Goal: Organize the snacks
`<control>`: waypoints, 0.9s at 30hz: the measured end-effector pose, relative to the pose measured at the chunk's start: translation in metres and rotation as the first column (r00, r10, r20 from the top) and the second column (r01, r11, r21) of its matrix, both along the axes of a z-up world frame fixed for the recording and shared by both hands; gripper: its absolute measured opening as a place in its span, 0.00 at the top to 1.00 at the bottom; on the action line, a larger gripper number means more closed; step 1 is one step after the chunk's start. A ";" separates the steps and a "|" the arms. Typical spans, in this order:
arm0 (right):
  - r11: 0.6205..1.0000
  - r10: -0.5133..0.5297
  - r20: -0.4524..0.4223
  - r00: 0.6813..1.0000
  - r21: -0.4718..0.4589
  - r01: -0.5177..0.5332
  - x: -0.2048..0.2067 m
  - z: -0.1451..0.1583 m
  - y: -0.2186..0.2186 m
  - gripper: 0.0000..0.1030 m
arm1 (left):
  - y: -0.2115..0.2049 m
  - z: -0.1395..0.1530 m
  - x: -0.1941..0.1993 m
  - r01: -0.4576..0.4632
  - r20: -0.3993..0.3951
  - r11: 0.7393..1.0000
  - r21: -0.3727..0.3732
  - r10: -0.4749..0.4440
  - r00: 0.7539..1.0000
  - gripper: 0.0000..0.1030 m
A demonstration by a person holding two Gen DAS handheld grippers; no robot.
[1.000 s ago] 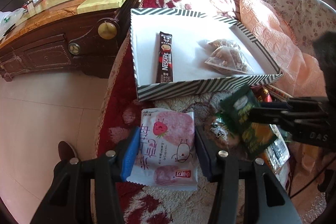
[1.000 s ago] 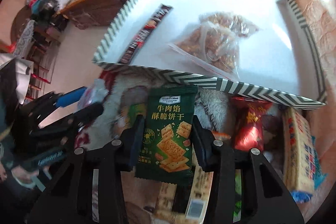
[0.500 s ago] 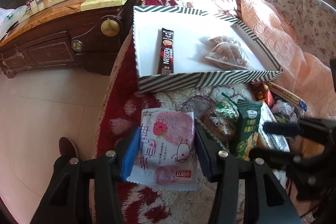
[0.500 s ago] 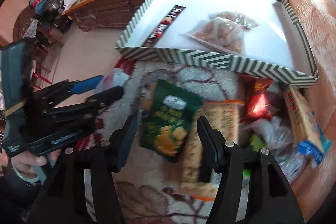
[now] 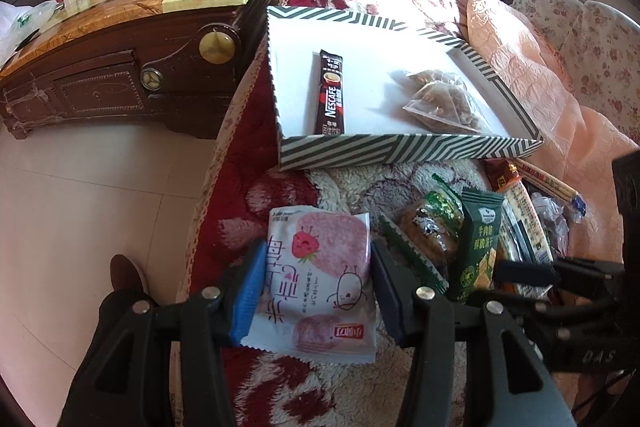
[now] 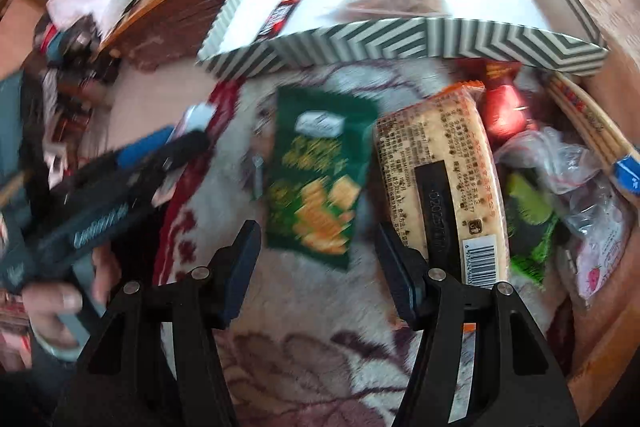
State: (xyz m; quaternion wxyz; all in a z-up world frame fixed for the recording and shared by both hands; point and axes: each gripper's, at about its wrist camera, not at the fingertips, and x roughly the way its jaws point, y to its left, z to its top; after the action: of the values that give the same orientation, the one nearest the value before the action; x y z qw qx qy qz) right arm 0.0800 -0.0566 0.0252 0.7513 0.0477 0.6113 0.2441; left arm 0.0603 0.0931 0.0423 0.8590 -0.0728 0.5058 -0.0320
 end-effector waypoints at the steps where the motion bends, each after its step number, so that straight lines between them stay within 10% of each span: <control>1: 1.000 -0.009 0.003 1.000 0.004 0.009 0.002 0.000 0.001 0.42 | -0.001 0.000 0.000 0.002 -0.001 1.000 -0.001 -0.002 1.000 0.48; 10: 0.998 0.026 0.100 0.995 -0.064 -0.020 0.013 0.001 0.032 0.42 | -0.006 -0.001 0.000 0.008 0.002 1.000 0.005 -0.008 1.000 0.48; 17: 0.995 0.083 0.134 0.988 -0.068 -0.074 0.003 0.003 0.019 0.66 | -0.006 -0.001 -0.003 -0.001 0.005 1.000 0.014 0.001 1.000 0.48; 19: 0.996 0.082 0.129 0.988 -0.034 -0.078 0.002 0.007 0.011 0.89 | -0.007 0.003 -0.005 -0.003 0.013 1.000 0.005 0.003 1.000 0.48; 27: 0.996 0.093 0.098 0.991 0.008 -0.094 -0.003 0.008 -0.003 0.89 | -0.010 0.006 -0.004 -0.003 0.010 1.000 0.004 0.003 1.000 0.48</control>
State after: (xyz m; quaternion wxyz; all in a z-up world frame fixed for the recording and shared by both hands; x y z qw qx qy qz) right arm 0.0770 -0.0600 0.0328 0.7676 0.0117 0.5741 0.2849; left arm 0.0561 0.0829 0.0481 0.8617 -0.0719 0.5015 -0.0300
